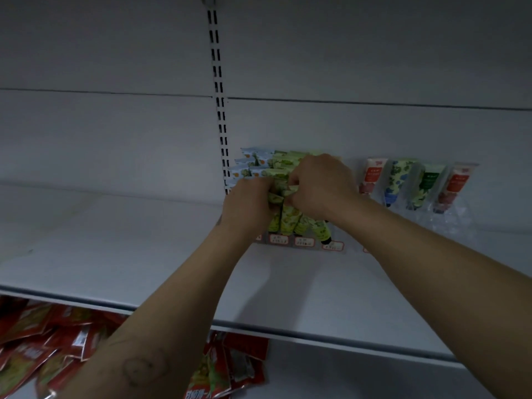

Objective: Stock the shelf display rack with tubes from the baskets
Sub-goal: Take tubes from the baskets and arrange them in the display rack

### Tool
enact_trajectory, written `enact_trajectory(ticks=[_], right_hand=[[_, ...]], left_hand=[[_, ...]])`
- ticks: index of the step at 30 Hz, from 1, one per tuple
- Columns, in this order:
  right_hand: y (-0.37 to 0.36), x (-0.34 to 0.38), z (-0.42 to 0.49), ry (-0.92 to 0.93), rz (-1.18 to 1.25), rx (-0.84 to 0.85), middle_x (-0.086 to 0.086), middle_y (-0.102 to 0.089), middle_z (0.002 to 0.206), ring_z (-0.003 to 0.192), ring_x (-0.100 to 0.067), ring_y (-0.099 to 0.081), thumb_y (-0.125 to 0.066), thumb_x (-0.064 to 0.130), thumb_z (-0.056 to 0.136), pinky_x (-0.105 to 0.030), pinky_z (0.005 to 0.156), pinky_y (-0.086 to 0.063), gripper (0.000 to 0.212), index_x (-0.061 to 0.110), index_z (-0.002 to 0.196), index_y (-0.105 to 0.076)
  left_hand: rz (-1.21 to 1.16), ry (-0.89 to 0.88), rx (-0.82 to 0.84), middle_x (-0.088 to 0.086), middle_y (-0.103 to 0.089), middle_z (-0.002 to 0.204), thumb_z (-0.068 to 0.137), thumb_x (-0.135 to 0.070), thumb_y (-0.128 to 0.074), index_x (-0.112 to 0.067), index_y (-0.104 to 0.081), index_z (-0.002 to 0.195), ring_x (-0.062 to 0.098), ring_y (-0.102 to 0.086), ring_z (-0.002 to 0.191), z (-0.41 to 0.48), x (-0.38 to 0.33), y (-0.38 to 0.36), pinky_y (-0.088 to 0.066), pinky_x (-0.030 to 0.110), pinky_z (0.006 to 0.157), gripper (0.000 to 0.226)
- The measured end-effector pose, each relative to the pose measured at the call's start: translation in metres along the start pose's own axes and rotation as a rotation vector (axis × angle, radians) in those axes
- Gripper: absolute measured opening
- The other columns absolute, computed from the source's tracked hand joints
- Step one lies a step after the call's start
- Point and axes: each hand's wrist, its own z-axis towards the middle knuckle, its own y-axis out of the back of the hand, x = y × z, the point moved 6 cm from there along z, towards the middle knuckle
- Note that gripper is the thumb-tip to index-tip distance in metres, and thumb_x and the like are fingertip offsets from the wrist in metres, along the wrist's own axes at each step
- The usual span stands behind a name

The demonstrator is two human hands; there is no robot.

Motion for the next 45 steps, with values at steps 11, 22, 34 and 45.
enact_trajectory(ticks=[11,22,34,45], right_hand=[[-0.006,-0.012,-0.019,-0.075,0.257,0.002,-0.003,-0.071,0.102,0.091,-0.021,-0.064,-0.071,0.041,0.082,-0.025,0.058,-0.039,0.032,0.021,0.107,-0.072],[-0.004,-0.006,-0.017,-0.065,0.138,-0.103,-0.004,-0.067,0.081,0.082,-0.025,-0.064,-0.063,0.033,0.087,-0.026,0.057,-0.037,0.018,0.019,0.090,-0.073],[-0.012,0.004,-0.011,-0.052,-0.023,-0.062,-0.003,-0.067,0.085,0.073,-0.022,-0.059,-0.062,0.018,0.086,-0.024,0.055,-0.037,0.014,0.020,0.096,-0.072],[0.002,-0.038,-0.051,-0.162,0.628,-0.177,-0.003,-0.067,0.119,0.107,-0.013,-0.063,-0.074,0.029,0.081,-0.020,0.084,-0.048,0.027,0.023,0.108,-0.073]], left_hand=[[-0.038,-0.116,0.044,0.006,-0.066,0.087,0.093,-0.022,-0.057,-0.015,-0.062,0.091,0.026,-0.060,0.079,0.002,-0.003,0.021,-0.044,0.032,0.060,0.009],[-0.148,-0.023,-0.087,0.004,-0.073,0.083,0.077,-0.010,-0.076,-0.016,-0.076,0.080,0.020,-0.064,0.081,0.009,-0.006,0.032,-0.054,0.034,0.076,0.007],[0.098,0.019,-0.101,0.004,-0.070,0.090,0.086,-0.011,-0.062,-0.026,-0.074,0.090,0.027,-0.060,0.091,0.010,-0.005,0.026,-0.037,0.029,0.063,0.020],[0.152,-0.066,0.042,0.000,-0.060,0.126,0.093,-0.026,-0.057,-0.027,-0.059,0.123,0.025,-0.057,0.110,-0.007,-0.009,0.034,-0.046,0.033,0.082,0.030]])
